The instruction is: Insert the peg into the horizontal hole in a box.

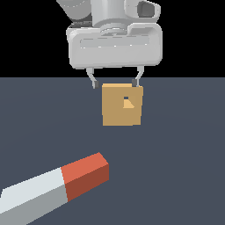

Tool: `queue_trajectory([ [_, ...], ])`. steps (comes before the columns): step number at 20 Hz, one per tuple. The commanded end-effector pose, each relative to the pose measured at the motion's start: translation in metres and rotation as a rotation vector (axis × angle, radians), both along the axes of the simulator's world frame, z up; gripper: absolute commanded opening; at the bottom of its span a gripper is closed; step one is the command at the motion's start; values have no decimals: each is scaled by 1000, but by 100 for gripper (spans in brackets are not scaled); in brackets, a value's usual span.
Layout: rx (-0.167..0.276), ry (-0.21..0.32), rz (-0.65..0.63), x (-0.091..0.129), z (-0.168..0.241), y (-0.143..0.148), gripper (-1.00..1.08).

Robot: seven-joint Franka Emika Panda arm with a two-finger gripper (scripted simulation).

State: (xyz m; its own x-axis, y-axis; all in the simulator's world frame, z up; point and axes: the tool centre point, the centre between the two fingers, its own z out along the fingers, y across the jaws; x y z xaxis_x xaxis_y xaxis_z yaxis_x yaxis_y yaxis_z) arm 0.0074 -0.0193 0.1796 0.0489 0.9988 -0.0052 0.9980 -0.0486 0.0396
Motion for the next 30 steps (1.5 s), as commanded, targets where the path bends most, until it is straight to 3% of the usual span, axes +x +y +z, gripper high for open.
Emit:
queue_trajectory([
  [1,0,0,0,0,0,0,100],
  [9,2,2,-77,-4,-9,-17,100],
  [16,6,9,-273,-20,-31,-59,100],
  [24,14,20,-612,-66,-69,-120,100],
  [30,19,27,-816,-104,-93,-148,100],
])
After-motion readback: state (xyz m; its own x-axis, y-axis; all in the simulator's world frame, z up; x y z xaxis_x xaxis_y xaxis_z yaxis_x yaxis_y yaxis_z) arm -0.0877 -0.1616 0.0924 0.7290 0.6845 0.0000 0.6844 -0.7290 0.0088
